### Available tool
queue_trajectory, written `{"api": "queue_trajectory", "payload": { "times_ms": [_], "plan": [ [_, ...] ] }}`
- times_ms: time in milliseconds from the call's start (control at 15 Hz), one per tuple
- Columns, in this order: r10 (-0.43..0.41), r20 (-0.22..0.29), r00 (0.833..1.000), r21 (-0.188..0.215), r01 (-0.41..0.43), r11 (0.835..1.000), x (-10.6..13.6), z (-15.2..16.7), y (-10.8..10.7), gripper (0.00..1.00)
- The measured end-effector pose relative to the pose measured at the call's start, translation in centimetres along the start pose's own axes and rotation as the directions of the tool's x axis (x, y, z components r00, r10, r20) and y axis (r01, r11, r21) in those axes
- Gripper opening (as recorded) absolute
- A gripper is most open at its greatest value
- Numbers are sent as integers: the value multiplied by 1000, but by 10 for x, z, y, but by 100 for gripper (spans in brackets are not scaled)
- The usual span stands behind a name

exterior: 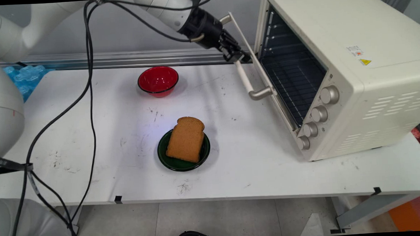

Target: Open the oven

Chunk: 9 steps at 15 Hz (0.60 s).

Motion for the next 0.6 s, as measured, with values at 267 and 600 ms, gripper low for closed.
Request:
{"api": "queue_trajectory", "payload": {
  "times_ms": [267,600],
  "plan": [
    [2,3,1000,17,-2,1000,-22,0,3,0],
    [5,-6,1000,46,-5,999,-54,1,3,0]
  ]
}}
